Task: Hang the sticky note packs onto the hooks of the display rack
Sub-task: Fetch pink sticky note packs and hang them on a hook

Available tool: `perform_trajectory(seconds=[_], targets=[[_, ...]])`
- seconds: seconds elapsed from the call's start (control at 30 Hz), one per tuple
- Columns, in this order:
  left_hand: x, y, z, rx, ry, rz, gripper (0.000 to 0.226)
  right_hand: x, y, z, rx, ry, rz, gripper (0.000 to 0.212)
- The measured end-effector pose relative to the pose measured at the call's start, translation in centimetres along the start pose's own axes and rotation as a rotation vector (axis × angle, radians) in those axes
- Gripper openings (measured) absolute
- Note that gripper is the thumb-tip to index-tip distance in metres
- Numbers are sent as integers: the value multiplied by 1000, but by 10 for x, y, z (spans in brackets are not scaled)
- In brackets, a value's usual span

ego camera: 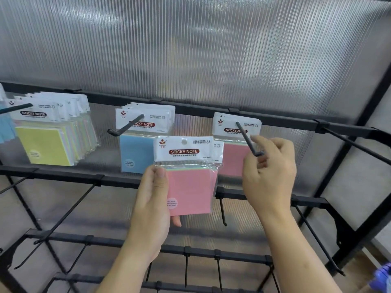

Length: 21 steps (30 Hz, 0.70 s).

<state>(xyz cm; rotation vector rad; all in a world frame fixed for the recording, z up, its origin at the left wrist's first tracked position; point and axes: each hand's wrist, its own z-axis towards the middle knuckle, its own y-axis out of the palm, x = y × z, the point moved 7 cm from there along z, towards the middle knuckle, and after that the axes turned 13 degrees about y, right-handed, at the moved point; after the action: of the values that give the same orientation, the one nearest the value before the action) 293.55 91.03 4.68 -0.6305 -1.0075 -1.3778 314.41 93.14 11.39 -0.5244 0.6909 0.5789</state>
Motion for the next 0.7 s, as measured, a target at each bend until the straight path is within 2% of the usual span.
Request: perform_trajectory(seconds=[0.07, 0.17, 0.23, 0.4, 0.57, 0.7], targets=[[-1, 2, -1, -17, -7, -5, 47, -4, -3, -9, -64, -12, 138, 14], [-2, 7, -3, -42, -14, -20, 47, -16, 2, -26, -256, 8, 347, 18], [-1, 10, -5, -59, -16, -39, 46, -21, 4, -34, -294, 32, 413, 14], [1, 14, -8, -101, -24, -73, 43, -18, 2, -39, -267, 99, 486, 18], [1, 15, -9, -124, -5, -95, 55, -29, -5, -45, -210, -27, 428, 8], [2, 15, -8, -108, -2, -174, 46, -36, -14, -49, -110, -113, 393, 11]])
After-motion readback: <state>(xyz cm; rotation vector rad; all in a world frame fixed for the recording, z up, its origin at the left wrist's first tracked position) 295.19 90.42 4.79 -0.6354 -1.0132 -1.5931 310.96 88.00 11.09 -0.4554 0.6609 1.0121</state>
